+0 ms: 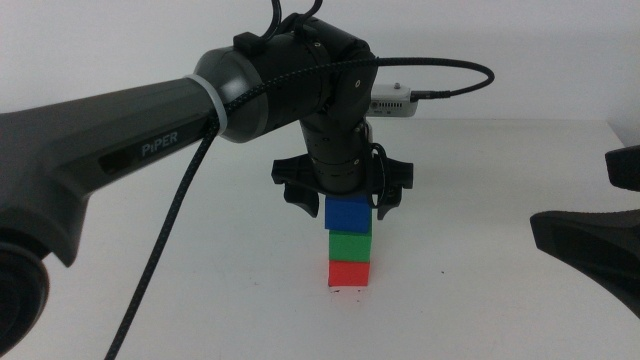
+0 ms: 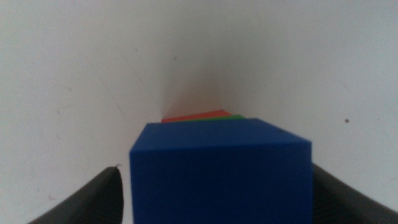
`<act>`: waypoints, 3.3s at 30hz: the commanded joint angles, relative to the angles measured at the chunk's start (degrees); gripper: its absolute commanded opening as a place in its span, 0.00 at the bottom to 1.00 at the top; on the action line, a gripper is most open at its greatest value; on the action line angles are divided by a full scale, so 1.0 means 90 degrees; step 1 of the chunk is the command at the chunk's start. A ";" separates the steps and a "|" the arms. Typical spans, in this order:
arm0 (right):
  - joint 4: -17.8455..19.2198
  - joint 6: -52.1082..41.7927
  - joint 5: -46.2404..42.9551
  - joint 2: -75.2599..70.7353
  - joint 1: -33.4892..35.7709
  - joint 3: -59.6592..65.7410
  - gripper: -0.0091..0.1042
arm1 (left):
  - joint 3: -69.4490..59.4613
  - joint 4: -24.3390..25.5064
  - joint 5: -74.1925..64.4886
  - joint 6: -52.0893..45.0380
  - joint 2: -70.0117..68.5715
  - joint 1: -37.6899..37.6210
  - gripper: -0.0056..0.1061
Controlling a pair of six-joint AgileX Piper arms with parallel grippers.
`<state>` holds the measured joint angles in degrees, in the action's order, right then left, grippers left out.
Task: Stack red cubes first, then green, then blue cubes in a specific spot.
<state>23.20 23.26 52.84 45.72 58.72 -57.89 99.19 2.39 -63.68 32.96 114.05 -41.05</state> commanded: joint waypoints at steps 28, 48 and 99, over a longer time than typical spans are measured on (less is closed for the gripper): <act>0.0074 -0.0021 -0.0025 -0.0031 0.0011 0.0026 0.90 | -0.1753 0.2191 -0.0698 -0.1249 -0.5699 0.0475 0.89; 0.0074 -0.0021 -0.0025 -0.0031 0.0011 0.0026 0.90 | -0.6300 -0.0980 0.2458 -0.3894 -1.0096 0.4233 0.89; -0.1920 -0.0021 -0.4910 -0.3402 -0.5629 0.5376 0.90 | -1.0217 -0.1161 0.4878 -0.4016 -1.2672 0.4437 0.89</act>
<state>5.59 23.46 8.69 19.97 10.58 -12.38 9.47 -7.23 -21.23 -3.03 0.72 -1.21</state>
